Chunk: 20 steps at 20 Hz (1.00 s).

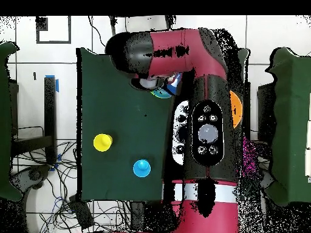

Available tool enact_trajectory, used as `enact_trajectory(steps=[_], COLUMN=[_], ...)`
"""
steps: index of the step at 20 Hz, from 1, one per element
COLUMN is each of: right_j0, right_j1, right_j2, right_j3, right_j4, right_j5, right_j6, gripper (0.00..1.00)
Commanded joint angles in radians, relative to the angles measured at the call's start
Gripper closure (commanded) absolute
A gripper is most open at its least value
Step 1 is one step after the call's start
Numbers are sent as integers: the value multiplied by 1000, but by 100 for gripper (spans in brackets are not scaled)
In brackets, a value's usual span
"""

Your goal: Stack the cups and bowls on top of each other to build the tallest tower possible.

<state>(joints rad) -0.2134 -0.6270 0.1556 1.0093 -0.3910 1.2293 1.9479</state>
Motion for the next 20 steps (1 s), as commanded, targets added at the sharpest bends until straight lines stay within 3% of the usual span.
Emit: enact_trajectory(steps=[1, 5, 14, 20], right_j0=[-12, -18, -20, -12], right_j1=[1, 2, -36, -1], right_j2=[55, 59, 50, 68], right_j3=[32, 60, 112, 36], right_j4=[-41, -33, -34, -39], right_j5=[97, 29, 0, 16], right_j6=[-245, -211, -202, -189], gripper=[100, 100, 100, 100])
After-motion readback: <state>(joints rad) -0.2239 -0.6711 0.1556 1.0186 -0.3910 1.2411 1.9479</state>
